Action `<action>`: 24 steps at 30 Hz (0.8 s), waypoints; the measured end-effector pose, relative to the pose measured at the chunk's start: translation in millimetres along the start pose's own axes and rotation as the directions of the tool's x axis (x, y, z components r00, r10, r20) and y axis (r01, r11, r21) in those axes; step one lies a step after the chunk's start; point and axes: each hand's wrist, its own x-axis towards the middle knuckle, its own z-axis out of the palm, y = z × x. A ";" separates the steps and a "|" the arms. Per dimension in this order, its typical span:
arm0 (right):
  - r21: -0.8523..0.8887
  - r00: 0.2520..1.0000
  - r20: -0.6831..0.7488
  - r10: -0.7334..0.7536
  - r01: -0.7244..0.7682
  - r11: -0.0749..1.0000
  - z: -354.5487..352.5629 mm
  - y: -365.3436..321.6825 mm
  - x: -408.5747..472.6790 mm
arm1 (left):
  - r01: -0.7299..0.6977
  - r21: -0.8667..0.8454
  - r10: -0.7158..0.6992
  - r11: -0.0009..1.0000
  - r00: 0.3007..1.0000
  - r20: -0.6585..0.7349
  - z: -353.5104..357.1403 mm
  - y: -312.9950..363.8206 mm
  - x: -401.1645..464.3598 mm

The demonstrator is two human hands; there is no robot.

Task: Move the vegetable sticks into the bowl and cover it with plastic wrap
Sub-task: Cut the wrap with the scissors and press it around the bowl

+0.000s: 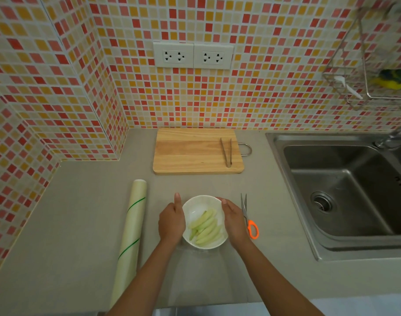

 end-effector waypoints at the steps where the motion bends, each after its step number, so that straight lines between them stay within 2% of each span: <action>1: -0.003 1.000 -0.004 0.005 -0.005 1.000 0.0 0.2 -0.1 | 0.014 0.014 -0.014 1.000 1.000 0.009 -0.4 0.2 0.2; 6: -0.038 1.000 -0.015 0.025 -0.026 0.999 -1.7 0.3 -0.5 | 0.080 0.006 -0.081 0.997 0.996 0.044 -1.3 -0.4 6.3; 13: -0.046 0.999 -0.036 0.030 -0.032 0.998 -2.8 -0.6 0.0 | 0.068 -0.208 -0.063 0.976 0.998 0.030 -3.9 -2.1 7.4; 17: -0.061 0.999 -0.048 0.020 -0.023 0.998 -2.4 -0.4 0.4 | 0.104 -0.197 -0.083 0.975 0.990 0.113 -3.8 -0.8 8.9; 21: -0.059 0.998 -0.063 0.021 -0.025 0.998 -3.0 -0.8 0.8 | 0.160 -0.371 -0.099 0.915 0.979 0.179 -4.4 -5.3 11.5; 24: -0.067 0.996 -0.081 0.024 -0.030 0.997 -3.4 -0.8 1.4 | 0.218 -0.430 -0.152 0.876 0.971 0.184 -4.1 -6.9 14.4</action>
